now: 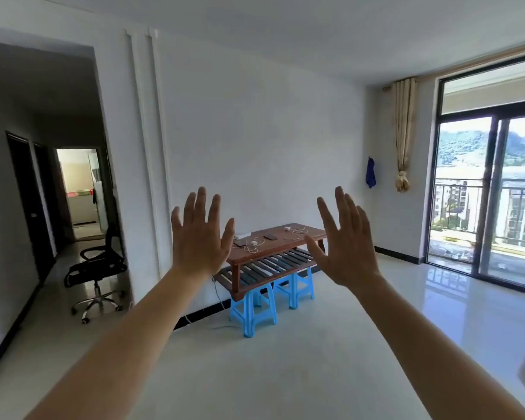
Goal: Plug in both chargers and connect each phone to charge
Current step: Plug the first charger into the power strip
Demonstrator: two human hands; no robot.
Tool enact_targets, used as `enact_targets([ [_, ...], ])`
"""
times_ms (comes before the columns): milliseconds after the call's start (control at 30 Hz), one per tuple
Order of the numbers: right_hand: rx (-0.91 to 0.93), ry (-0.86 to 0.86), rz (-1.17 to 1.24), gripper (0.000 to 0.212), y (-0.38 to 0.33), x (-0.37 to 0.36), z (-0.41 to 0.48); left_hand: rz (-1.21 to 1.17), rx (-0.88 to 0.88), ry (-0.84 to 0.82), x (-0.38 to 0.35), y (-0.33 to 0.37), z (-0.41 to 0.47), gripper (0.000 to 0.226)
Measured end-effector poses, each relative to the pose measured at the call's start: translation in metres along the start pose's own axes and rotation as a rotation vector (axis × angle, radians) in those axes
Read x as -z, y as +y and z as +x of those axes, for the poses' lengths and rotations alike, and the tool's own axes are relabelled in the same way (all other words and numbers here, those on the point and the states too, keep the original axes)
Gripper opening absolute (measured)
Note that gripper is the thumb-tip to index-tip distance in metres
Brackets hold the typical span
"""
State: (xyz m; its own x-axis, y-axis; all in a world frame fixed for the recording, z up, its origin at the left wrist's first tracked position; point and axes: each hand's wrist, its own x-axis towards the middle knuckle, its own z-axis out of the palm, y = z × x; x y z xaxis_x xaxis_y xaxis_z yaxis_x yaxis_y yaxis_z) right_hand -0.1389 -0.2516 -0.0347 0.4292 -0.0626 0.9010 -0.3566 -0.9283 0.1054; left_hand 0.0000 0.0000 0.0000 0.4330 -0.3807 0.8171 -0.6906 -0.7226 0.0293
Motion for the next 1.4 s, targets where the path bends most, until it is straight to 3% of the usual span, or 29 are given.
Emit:
enact_targets([
  [200, -0.023, -0.137, 0.028, 0.085, 0.056, -0.140, 0.027, 0.080, 0.005, -0.152, -0.140, 0.022, 0.080, 0.078],
  [600, 0.027, -0.323, 0.077, 0.083, 0.150, -0.405, 0.131, 0.084, 0.051, -0.167, -0.372, -0.006, 0.233, 0.075],
  [867, 0.096, -0.404, 0.114, 0.076, 0.191, -0.625, 0.203, 0.104, 0.047, -0.246, -0.575, -0.057, 0.339, 0.077],
  [1100, 0.069, -0.409, 0.087, 0.069, 0.269, -0.787, 0.279, 0.115, 0.045, -0.332, -0.745, -0.071, 0.463, 0.078],
  [1400, -0.010, -0.475, 0.182, 0.064, 0.364, -1.041, 0.312, 0.160, 0.051, -0.504, -0.997, -0.078, 0.533, 0.077],
])
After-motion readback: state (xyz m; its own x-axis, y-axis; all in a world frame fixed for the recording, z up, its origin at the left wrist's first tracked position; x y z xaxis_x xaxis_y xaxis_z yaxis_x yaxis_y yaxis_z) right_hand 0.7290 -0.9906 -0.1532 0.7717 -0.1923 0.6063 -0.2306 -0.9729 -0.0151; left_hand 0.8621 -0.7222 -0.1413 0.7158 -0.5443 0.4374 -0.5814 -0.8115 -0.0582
